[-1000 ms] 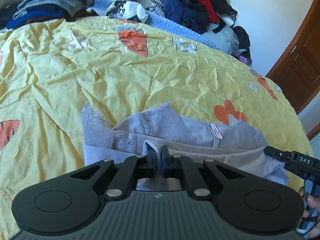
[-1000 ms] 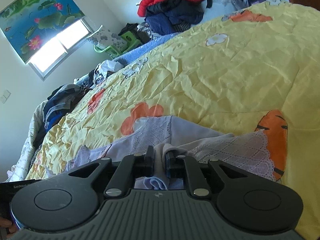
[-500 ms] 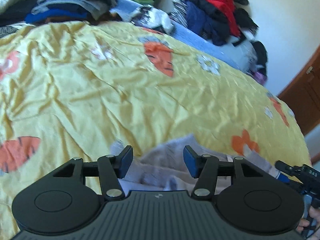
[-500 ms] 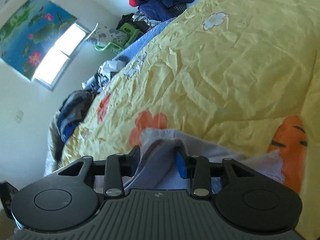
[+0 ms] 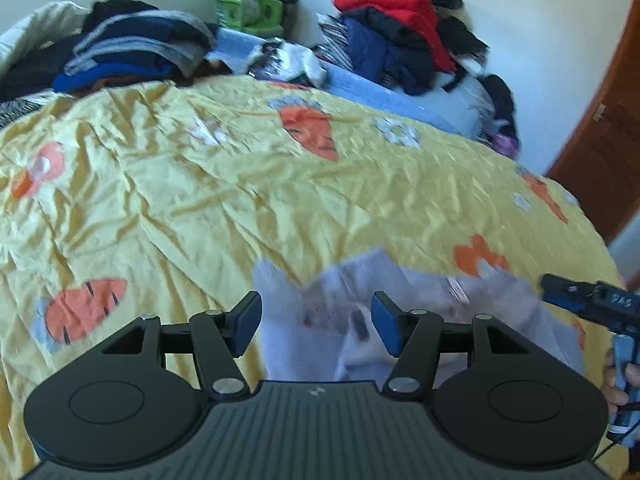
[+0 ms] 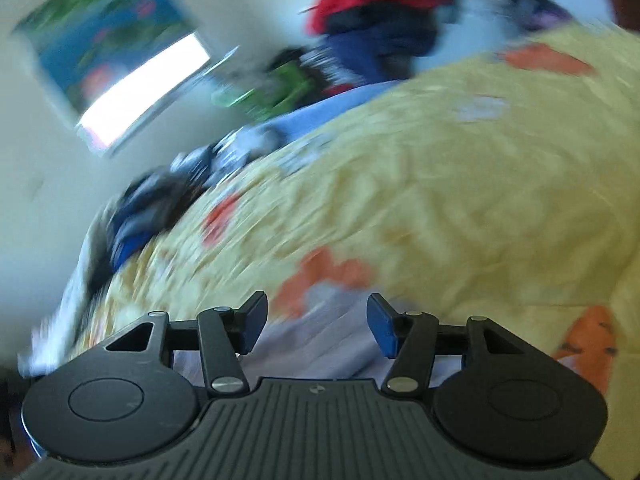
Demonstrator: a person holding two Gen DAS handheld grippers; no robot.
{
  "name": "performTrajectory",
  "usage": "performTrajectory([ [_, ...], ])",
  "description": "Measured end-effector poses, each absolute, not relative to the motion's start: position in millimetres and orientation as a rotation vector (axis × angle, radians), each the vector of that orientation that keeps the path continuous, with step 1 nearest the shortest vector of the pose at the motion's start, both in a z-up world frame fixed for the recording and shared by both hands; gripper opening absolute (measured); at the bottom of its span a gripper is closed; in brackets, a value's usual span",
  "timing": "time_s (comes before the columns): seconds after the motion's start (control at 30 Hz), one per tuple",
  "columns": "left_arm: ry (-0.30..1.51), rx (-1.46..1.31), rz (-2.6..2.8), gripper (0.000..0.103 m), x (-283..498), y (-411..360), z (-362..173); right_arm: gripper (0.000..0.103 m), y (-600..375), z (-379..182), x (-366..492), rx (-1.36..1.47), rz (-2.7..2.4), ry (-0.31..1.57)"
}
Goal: Fold small clothes
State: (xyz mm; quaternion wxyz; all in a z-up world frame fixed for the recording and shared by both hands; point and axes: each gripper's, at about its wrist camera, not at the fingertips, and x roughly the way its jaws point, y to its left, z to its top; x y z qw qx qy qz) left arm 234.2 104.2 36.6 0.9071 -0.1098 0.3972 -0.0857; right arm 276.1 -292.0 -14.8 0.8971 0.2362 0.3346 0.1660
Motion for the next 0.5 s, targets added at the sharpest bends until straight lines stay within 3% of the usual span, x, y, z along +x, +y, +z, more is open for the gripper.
performTrajectory([
  [0.07,0.845,-0.238,-0.212,0.06,224.9,105.1,34.8,0.061,-267.6,-10.5,268.4,0.412,0.464,0.725],
  [0.23,0.9,-0.275,-0.337,0.06,201.8,99.8,26.8,0.059,-204.0,-10.0,236.5,0.09,0.672,0.786],
  [0.5,0.962,-0.144,-0.423,0.06,198.1,55.1,1.9,0.059,-206.4,-6.5,232.7,-0.006,0.497,0.727],
])
